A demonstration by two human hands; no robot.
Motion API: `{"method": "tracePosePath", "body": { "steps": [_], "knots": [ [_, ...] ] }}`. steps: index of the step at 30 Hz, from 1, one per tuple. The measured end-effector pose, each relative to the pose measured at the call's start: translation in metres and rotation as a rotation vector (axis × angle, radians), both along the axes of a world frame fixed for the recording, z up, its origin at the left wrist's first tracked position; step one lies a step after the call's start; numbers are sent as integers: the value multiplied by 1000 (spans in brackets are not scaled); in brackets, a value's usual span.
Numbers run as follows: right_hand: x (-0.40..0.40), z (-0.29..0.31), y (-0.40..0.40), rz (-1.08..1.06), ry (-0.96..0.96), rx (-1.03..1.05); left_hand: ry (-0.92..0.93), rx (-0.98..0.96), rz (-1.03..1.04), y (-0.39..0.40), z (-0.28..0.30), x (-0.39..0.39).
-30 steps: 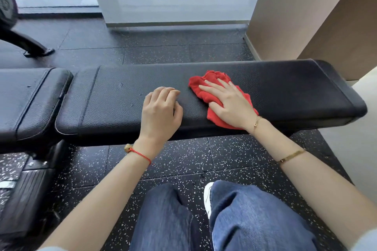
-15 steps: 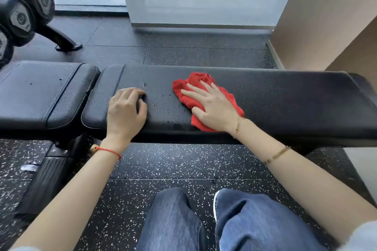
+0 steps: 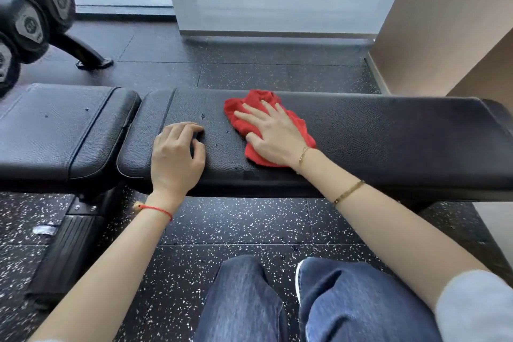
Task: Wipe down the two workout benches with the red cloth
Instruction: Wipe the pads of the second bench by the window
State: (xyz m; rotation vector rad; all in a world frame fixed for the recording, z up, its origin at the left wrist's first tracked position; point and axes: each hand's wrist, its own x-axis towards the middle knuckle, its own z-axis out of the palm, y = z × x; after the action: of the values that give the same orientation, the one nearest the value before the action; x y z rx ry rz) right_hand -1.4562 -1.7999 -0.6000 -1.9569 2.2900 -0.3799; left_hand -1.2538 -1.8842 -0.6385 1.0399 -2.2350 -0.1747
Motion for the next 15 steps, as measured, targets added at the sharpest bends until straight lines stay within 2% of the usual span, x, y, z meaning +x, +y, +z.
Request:
{"method": "tracePosePath", "body": {
  "steps": [3, 5, 8, 12, 15],
  "knots": [
    [24, -2, 29, 183, 11, -35, -3, 0, -7, -1, 0, 0],
    [20, -4, 51, 221, 13, -42, -4, 0, -9, -2, -1, 1],
    [-6, -6, 66, 127, 0, -55, -1, -4, -20, -2, -1, 1],
    [-21, 2, 37, -100, -41, -9, -4, -2, -21, -2, -1, 2],
    [2, 0, 27, 21, -20, 4, -2, 2, -22, -2, -1, 1]
  ]
}}
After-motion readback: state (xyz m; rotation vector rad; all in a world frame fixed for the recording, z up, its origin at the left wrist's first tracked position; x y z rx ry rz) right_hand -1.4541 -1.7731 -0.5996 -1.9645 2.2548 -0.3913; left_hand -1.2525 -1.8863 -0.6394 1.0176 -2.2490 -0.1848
